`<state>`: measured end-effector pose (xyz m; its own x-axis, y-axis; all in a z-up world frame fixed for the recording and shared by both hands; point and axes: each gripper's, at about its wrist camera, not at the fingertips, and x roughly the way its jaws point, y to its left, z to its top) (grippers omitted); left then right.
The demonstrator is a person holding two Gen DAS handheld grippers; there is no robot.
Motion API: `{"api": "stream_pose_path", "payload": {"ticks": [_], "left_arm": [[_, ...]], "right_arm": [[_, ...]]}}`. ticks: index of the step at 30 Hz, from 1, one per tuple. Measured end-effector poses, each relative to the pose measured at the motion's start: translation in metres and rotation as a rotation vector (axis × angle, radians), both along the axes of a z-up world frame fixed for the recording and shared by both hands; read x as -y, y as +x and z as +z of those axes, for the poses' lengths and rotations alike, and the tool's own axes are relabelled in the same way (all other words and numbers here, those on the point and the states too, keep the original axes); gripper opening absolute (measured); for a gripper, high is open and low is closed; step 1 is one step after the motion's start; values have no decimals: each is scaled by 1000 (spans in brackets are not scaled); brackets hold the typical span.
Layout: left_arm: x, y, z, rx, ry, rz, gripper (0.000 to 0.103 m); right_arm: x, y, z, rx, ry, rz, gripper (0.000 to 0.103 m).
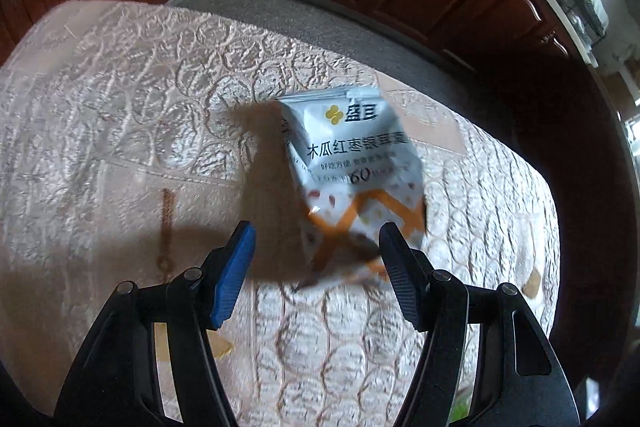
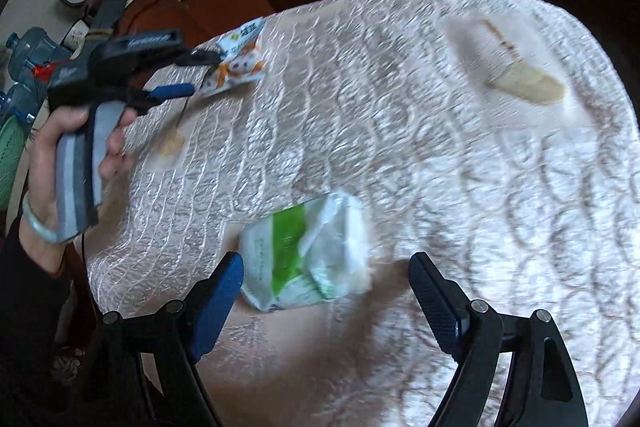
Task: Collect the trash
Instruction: 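Grasp the white snack bag with the left tool while the right tool grasps the green-white wrapper, then carry the snack bag and green-white wrapper in both tools over the white bin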
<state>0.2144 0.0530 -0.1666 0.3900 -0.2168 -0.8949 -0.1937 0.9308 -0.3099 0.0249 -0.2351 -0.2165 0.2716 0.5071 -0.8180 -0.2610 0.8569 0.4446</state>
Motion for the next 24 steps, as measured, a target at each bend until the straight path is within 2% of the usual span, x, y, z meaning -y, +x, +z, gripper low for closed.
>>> {"api": "stream_pose_path", "payload": {"ticks": [3,4,7,8,9,12,15,20,24], "left_arm": [[2,11,-8,-9,-26,12,63],[3,14,-10,-5,-38,19,63],[6,18,-11,16,-46,24,62],[9,18,-12,23,-43,17,52],[12,18,-12,25,-45,3,30],[21,11,-9,49,-18,-29,21],[22,-2,0,72,-7,-57,18],[26,-26,23,117,-16,-113,15],[45,-45,42,154,-13,-181,14]], "right_arm": [[-3,1,-4,21,15,-19,79],[-3,0,-4,28,22,-23,70],[-7,1,-6,31,9,-10,54],[-8,1,-6,37,7,-4,49],[-15,1,-7,40,5,4,40],[-20,0,-6,63,11,9,27],[-18,-3,0,92,16,21,20],[2,-8,20,141,45,-1,19],[21,-10,34,179,51,-37,19]]}}
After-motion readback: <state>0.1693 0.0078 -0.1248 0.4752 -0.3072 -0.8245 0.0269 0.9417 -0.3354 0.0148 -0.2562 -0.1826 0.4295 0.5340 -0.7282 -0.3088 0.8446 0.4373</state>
